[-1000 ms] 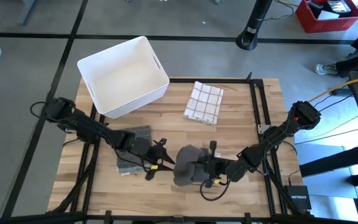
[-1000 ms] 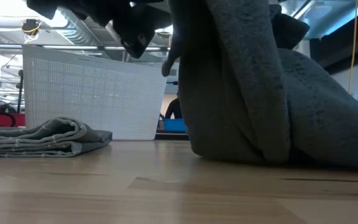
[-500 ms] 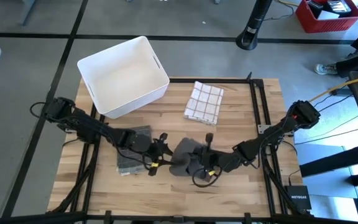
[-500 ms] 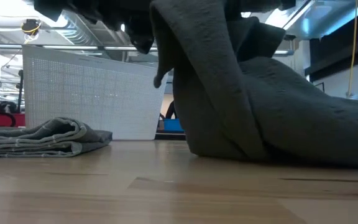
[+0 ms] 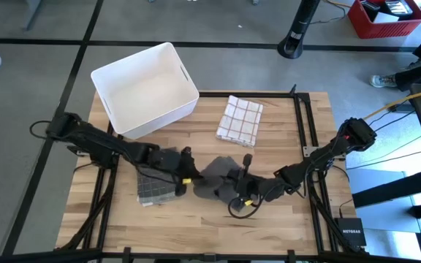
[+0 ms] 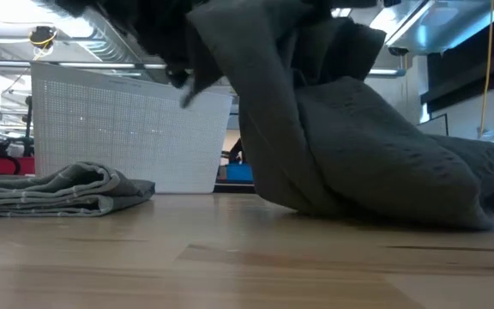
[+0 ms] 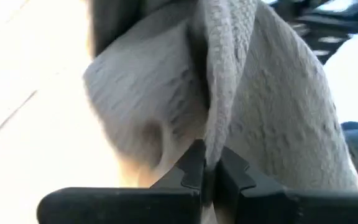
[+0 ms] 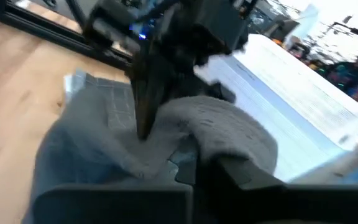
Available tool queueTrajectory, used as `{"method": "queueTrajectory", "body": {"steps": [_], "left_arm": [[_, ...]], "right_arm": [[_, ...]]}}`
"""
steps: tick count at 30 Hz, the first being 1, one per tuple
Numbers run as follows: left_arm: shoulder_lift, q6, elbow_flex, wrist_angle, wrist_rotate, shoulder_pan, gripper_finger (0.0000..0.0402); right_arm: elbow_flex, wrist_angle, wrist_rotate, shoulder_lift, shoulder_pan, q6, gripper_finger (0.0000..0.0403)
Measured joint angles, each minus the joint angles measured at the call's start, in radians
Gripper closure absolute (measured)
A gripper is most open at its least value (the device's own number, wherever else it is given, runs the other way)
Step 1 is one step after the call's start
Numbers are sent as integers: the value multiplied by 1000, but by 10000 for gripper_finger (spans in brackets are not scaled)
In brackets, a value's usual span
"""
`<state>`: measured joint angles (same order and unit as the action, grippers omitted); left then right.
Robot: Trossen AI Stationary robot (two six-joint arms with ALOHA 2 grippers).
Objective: Fold towel
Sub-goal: Fold the gray towel
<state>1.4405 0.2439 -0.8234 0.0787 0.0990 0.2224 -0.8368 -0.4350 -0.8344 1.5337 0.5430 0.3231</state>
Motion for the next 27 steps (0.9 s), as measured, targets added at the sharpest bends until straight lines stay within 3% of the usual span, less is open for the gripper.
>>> {"method": "queueTrajectory", "body": {"steps": [5, 10, 13, 17, 21, 27], "left_arm": [[-121, 129, -102, -381, 271, 89, 399], [-193, 146, -176, -520, 543, 216, 396], [-200, 78, -178, -489, 532, 282, 400], [-190, 76, -178, -475, 347, 361, 397], [-154, 110, -177, -476, 307, 414, 400], [-114, 119, -177, -443, 307, 418, 399]], "right_arm": [[-42, 163, -57, -10, 24, -24, 298], [-128, 338, -47, -11, 61, -60, 231], [-158, 438, -46, -12, 66, -87, 207], [-156, 536, -21, -12, 42, -168, 195], [-117, 602, 104, -11, -40, -264, 194], [-51, 502, 326, -10, -193, -273, 194]]}}
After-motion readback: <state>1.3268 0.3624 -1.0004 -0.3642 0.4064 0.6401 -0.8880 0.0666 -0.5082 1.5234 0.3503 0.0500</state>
